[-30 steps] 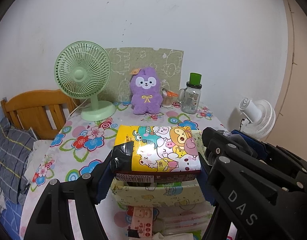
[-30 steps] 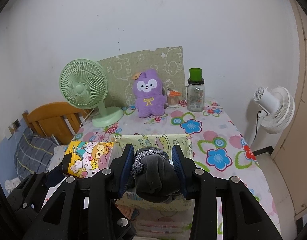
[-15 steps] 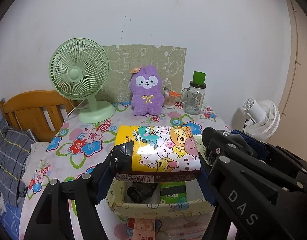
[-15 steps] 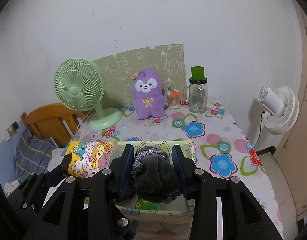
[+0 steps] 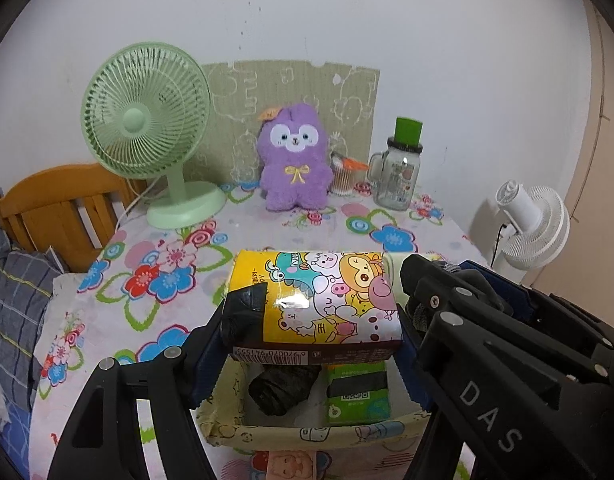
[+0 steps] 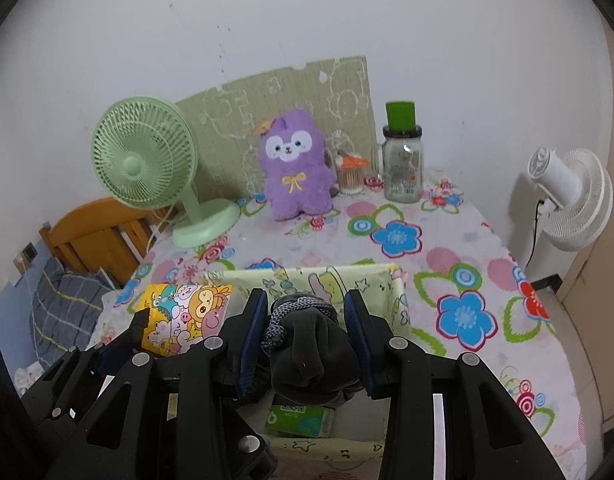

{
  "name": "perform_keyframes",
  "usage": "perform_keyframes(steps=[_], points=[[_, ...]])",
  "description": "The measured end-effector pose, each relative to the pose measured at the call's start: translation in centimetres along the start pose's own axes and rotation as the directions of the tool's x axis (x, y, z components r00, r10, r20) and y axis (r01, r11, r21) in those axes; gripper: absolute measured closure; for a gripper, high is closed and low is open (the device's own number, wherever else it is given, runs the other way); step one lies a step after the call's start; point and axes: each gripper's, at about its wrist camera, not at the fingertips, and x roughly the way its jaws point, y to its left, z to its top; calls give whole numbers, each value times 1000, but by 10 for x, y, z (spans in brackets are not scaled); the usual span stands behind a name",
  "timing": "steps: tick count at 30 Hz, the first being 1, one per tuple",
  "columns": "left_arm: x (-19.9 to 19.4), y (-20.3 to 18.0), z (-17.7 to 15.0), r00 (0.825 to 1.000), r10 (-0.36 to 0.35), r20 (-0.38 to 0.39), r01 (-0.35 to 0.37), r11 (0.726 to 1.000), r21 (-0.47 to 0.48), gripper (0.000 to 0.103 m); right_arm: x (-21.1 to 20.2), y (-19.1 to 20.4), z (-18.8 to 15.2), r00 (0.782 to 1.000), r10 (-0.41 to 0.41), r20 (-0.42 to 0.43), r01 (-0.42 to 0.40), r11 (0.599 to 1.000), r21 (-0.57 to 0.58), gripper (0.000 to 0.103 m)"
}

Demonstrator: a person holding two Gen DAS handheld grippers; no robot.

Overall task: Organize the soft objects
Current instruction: 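Lower both items into the fabric box and open both grippers, then withdraw both grippers from the fabric box back toward the remaining items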

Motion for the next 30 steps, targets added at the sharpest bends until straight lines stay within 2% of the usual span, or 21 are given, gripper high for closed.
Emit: perform_keyframes(steps=[7, 10, 12, 13, 14, 19, 23, 30], points=[[19, 2, -8, 999, -15, -50, 14, 1000, -8, 27, 18, -4, -8, 999, -12, -38, 12, 1000, -8, 59], [24, 4, -11, 998, -9, -67, 8, 1000, -17, 23, 22, -6, -11, 999, -20, -49, 20, 1000, -4, 56], [25, 7, -13, 997, -3, -71, 1, 999, -32, 14, 22, -8, -12, 999, -26, -44, 27, 1000, 9, 42], [25, 8, -14, 997, -8, -71, 5, 999, -38, 11, 21, -9, -13, 999, -35, -39, 35, 999, 16, 29], [26, 9, -15, 997, -13, -75, 10, 999, -44, 10, 21, -10, -14, 999, -43, -32, 44, 999, 17, 26], [26, 8, -19, 996, -18, -82, 15, 999, -35, 7, 22, -8, -17, 997, -63, -44, 64, 998, 2, 26], [23, 6, -22, 996, -23, -83, 21, 999, -30, 3, 21, -8, -20, 996, -76, -47, 76, 997, -3, 18], [17, 5, -26, 996, -26, -87, 23, 999, -40, 2, 12, -8, -23, 995, -95, -40, 95, 995, -12, 12]])
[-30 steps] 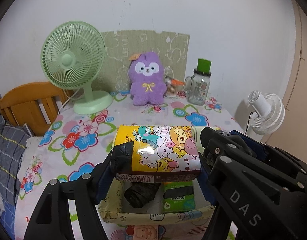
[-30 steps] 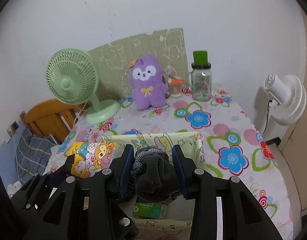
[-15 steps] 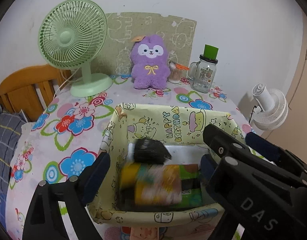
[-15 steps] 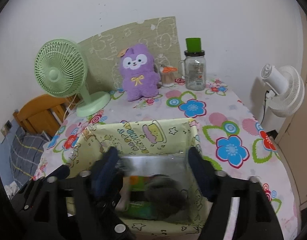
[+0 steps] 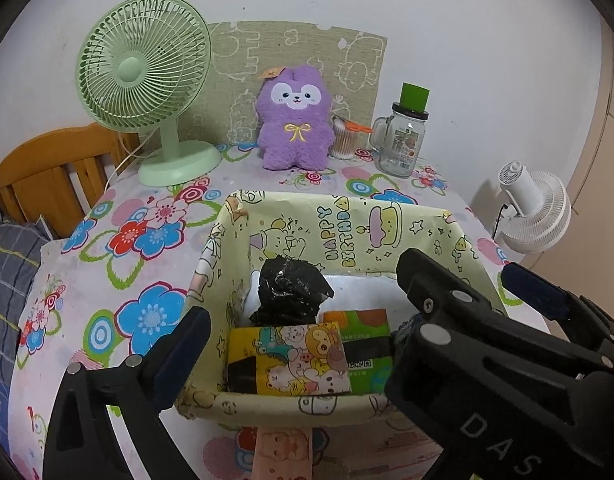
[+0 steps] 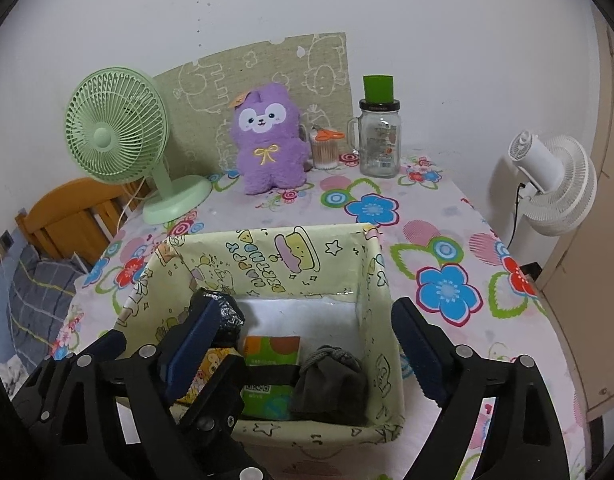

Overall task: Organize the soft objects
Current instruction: 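Withdraw both grippers from the fabric box back toward the remaining items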

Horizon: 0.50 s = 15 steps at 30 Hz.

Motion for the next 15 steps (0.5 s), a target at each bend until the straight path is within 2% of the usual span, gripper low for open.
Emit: perform_keyframes(steps=[8, 15], points=[[-9, -3, -4, 1000, 24, 2, -24, 1000, 13, 2, -12, 4, -5, 1000, 15, -6, -15, 1000, -27, 7], [-25, -4, -7, 999, 33, 29, -34, 999, 17, 2, -31, 4, -9, 1000, 12, 26, -11, 1000, -25, 7]])
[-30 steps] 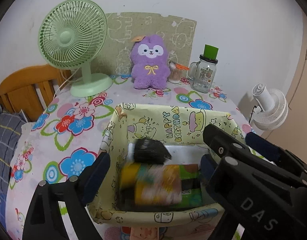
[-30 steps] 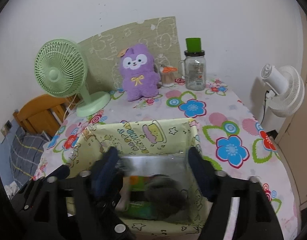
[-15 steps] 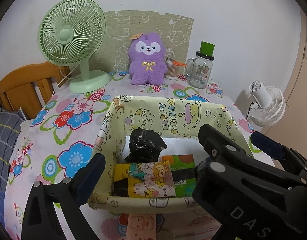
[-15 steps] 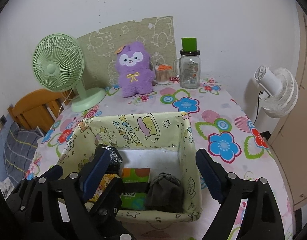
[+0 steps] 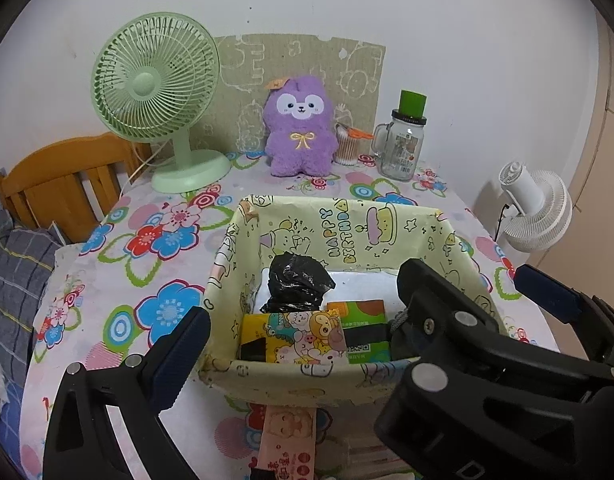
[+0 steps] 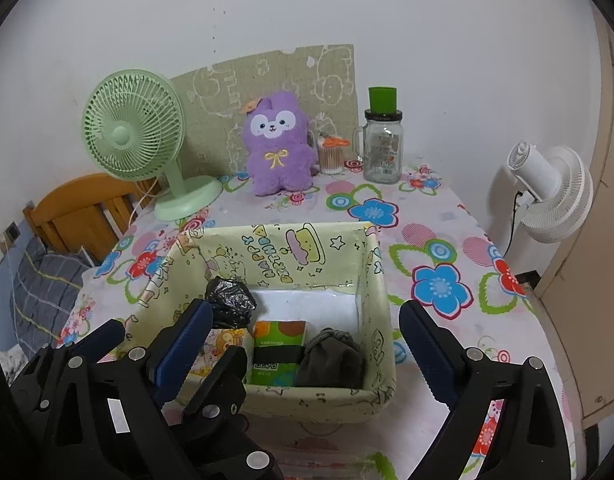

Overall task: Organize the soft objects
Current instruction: 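Withdraw both grippers from the fabric box back toward the remaining items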

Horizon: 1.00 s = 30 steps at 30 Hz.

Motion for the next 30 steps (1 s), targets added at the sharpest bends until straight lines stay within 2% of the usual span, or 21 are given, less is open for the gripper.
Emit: perform_keyframes(steps=[30], points=[[-65, -3, -20, 996, 1, 93, -1, 1000, -3, 2, -72, 10, -17, 995, -6, 96, 9, 1000, -23, 7]])
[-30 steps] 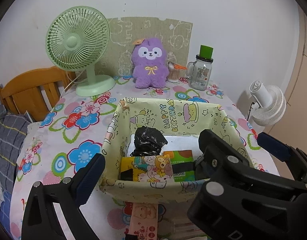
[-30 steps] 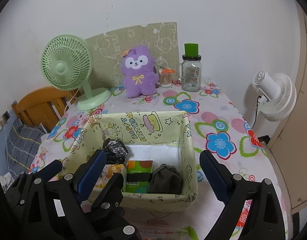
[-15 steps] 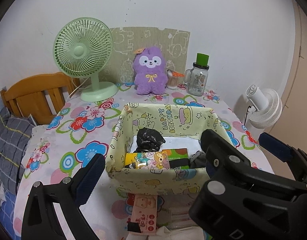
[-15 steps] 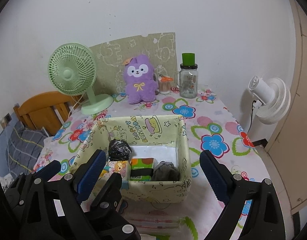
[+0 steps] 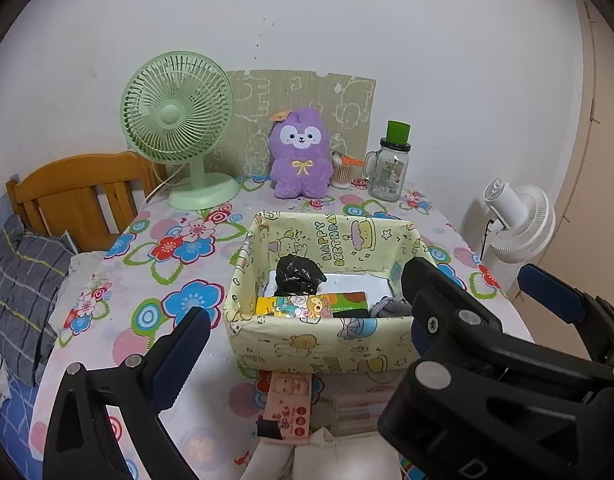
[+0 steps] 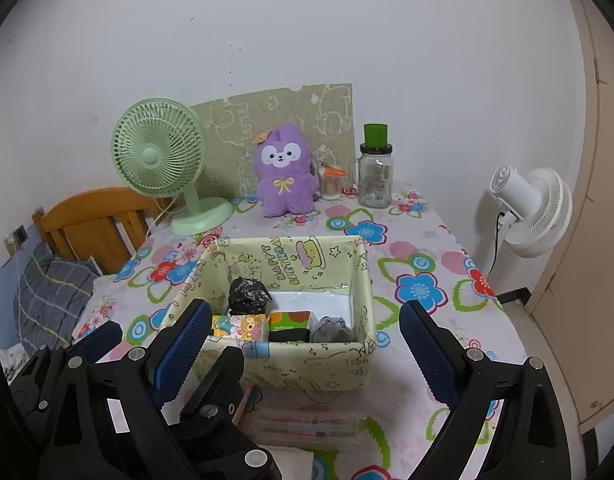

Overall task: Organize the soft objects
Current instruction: 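Withdraw both grippers from the fabric box back toward the remaining items, then grasp the pink wet-wipe pack with the left gripper while the right gripper grasps the clear zip bags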

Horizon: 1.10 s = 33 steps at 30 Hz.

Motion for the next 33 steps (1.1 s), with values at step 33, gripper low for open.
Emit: perform_keyframes(steps=[33], points=[[-25, -9, -47, 1000, -3, -12, 4, 1000, 23, 2, -28, -3, -48, 1000, 10, -20, -10, 1000, -11, 7]])
